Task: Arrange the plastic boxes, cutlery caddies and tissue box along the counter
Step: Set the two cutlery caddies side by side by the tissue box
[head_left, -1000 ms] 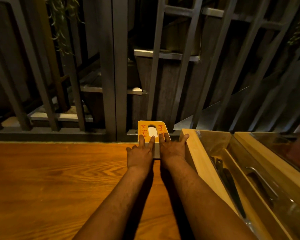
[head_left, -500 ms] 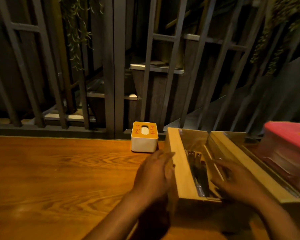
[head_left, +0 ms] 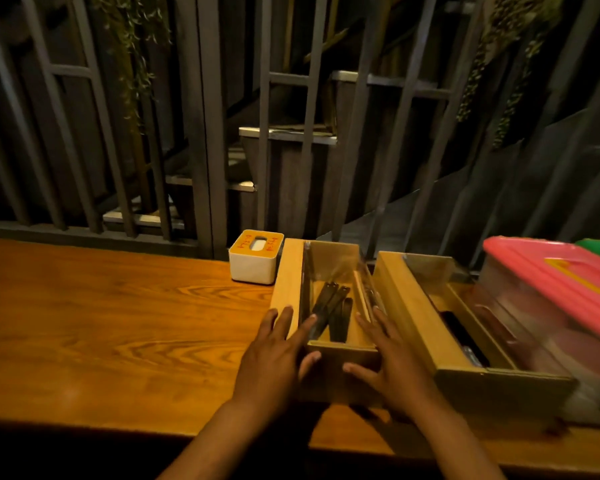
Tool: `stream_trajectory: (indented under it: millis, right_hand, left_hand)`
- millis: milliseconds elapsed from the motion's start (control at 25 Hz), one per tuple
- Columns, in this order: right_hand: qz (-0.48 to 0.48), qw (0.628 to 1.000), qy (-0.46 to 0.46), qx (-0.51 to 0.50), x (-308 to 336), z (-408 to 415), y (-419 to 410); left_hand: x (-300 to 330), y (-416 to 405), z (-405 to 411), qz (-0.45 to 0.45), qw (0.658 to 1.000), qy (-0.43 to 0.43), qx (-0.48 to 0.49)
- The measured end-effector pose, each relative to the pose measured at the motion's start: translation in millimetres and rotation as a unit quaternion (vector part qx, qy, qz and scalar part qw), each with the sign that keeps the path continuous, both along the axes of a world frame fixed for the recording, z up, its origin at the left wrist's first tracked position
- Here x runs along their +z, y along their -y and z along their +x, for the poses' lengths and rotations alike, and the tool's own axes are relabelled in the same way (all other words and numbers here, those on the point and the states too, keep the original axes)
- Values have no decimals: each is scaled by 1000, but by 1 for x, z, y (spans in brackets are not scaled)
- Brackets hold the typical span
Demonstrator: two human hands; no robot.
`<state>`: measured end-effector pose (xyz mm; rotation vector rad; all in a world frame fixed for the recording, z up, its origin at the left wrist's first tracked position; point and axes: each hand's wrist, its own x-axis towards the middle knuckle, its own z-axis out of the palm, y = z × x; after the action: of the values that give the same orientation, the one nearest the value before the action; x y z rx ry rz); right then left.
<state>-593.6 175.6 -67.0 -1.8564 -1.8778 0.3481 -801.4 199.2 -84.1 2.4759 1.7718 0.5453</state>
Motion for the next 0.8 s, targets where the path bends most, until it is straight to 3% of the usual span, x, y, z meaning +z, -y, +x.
stream_trajectory:
  millis: [800]
  right_hand:
    - [10, 999, 53, -2, -8, 12, -120]
  left_hand:
    - [-4, -114, 12, 33, 999, -26, 18]
